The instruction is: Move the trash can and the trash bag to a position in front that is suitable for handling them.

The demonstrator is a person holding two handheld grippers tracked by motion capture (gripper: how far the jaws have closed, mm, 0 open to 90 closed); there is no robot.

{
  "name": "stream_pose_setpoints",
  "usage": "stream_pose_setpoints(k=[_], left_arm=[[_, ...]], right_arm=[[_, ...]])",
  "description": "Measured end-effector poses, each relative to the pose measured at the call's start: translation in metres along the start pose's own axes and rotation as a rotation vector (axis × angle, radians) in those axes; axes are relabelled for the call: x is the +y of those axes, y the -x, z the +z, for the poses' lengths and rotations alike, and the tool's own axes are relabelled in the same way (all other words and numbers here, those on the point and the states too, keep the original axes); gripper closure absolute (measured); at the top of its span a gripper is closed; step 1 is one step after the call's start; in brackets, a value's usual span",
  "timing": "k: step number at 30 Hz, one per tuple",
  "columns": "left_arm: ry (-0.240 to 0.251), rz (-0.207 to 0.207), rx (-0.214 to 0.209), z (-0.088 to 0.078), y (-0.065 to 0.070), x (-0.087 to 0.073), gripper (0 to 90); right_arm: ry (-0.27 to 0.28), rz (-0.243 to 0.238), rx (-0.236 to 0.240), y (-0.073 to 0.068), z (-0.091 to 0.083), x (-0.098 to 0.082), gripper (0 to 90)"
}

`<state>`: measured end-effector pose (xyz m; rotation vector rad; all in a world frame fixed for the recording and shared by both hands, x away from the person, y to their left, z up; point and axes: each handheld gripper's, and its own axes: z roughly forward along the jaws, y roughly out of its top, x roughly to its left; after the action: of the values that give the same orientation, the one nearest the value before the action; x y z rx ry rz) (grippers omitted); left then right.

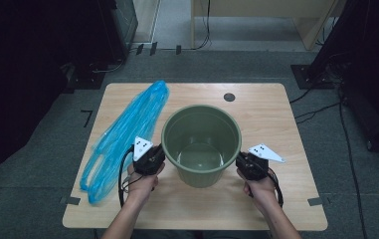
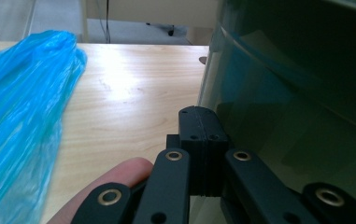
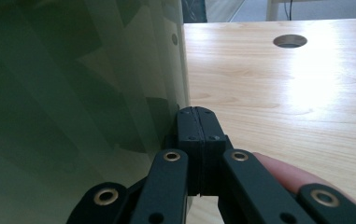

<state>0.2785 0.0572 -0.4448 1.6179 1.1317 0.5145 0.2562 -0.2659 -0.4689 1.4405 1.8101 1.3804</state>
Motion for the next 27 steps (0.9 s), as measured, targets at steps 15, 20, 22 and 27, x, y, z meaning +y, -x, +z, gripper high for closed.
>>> stream_pose_setpoints(k=[15, 20, 22, 27], left_arm=[[0.048, -0.003, 0.157, -0.038, -0.042, -0.019, 40.7], [0.013, -0.013, 0.220, -0.040, -0.058, -0.017, 17.8], [0.010, -0.024, 0.252, -0.041, -0.065, -0.016, 15.5], [-0.023, -0.003, 0.318, -0.040, -0.090, -0.012, 8.4]], right_arm=[[-0.023, -0.084, -0.135, 0.015, -0.031, -0.009, 41.1], [-0.055, -0.020, -0.242, 0.051, -0.041, -0.017, 27.0], [-0.071, 0.005, -0.258, 0.063, -0.043, -0.020, 21.6], [-0.125, 0.042, -0.321, 0.084, -0.047, -0.027, 9.9]])
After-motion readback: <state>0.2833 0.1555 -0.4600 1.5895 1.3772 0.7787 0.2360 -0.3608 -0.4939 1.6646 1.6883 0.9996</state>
